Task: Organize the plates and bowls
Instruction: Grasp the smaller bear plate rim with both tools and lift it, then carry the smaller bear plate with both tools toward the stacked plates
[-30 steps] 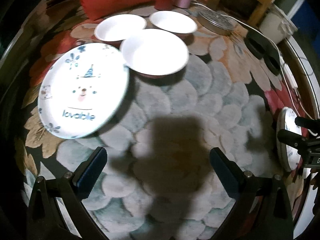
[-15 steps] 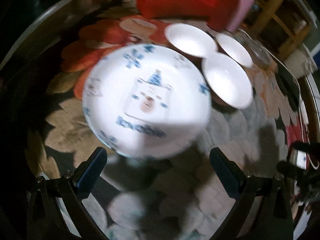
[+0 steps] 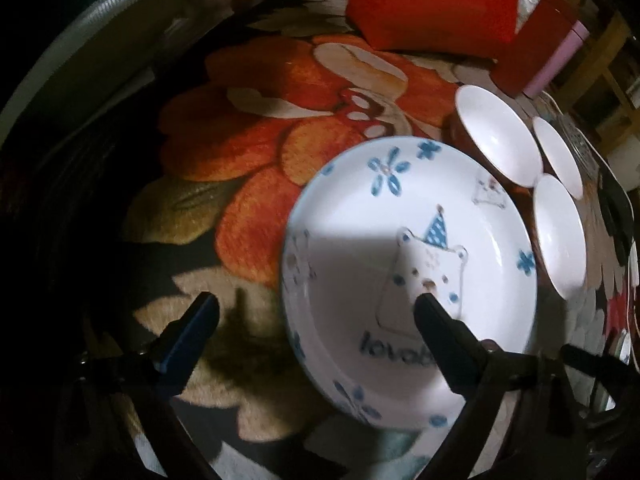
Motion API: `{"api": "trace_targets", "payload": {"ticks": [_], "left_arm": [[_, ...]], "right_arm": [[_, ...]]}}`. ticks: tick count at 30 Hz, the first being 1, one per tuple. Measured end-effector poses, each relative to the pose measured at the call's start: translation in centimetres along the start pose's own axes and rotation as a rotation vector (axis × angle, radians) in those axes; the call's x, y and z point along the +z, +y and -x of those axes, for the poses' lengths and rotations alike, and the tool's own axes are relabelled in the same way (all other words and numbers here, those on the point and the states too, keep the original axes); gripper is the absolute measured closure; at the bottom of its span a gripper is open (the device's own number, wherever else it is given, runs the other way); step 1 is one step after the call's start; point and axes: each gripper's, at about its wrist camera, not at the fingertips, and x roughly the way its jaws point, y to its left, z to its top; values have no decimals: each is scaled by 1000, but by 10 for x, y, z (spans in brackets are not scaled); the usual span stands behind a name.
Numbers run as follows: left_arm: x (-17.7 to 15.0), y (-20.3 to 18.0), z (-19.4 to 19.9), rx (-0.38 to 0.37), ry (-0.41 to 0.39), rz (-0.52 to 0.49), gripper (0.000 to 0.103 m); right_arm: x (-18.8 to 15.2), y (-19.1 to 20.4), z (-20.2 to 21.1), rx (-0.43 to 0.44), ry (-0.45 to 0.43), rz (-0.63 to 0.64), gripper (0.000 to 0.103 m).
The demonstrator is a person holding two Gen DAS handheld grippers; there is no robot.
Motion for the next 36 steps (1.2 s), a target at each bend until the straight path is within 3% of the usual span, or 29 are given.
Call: {"api": "trace_targets", "payload": {"ticks": [4,7,10,12,19,32,36], "left_arm": [[12,4,-17,-1,28,13,19],[14,7,-27,-40,63,47,40],[12,6,-25,-55,56,32,47],[11,4,-23,-80,61,21,62],[1,3,-14,-85,71,-43,68],[-75,-20,12,-151,151,-152,68],[-64,-13,16,-133,98,-96,68]], "right_arm": [[11,3,-12,41,4,-55,38],[18,6,-20,58,3,-87,55],[20,8,-31,79,38,-128,76],[19,9,-36,101,47,-134,84],[13,25,-30,34,7,61,84],[-27,-5,-12,51,68,99,86],[-26,-16,-7,91,40,28,83]]}}
